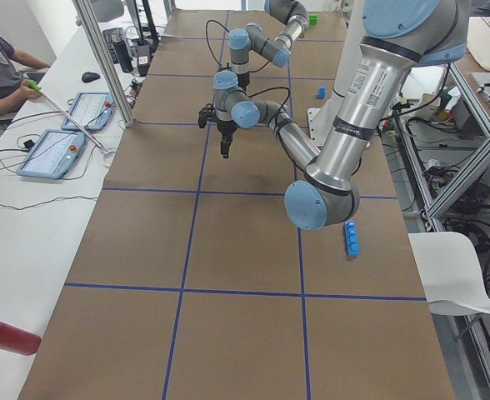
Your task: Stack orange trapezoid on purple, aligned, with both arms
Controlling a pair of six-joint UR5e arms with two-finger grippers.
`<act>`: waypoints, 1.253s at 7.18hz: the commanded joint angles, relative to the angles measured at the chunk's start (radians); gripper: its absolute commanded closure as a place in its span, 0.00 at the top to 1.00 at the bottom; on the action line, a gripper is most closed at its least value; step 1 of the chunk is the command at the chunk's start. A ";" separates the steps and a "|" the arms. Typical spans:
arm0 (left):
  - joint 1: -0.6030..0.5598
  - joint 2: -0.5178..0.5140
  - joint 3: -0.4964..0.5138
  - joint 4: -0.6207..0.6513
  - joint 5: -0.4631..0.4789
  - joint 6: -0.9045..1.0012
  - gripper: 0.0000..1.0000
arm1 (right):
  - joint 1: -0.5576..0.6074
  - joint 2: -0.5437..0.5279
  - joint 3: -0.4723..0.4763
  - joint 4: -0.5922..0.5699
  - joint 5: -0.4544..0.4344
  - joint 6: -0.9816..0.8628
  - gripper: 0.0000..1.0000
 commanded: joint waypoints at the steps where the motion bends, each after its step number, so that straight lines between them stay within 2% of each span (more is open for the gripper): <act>1: -0.117 0.145 -0.051 -0.043 -0.053 0.182 0.99 | 0.148 -0.300 0.262 0.008 0.053 -0.099 1.00; 3: -0.301 0.274 -0.023 -0.082 -0.131 0.454 0.99 | 0.382 -0.503 0.271 0.010 0.186 -0.431 1.00; 4: -0.408 0.299 0.032 -0.082 -0.159 0.614 0.99 | 0.505 -0.596 0.244 0.008 0.208 -0.617 1.00; 5: -0.497 0.302 0.116 -0.083 -0.209 0.731 0.99 | 0.611 -0.643 0.187 0.008 0.231 -0.779 1.00; 7: -0.707 0.281 0.329 -0.082 -0.268 1.042 0.99 | 0.778 -0.653 0.040 0.008 0.289 -1.008 1.00; 8: -0.748 0.263 0.389 -0.083 -0.283 1.069 0.99 | 0.838 -0.657 -0.035 0.008 0.316 -1.110 1.00; 9: -0.750 0.267 0.391 -0.083 -0.309 1.067 0.99 | 0.866 -0.663 -0.077 0.010 0.321 -1.159 1.00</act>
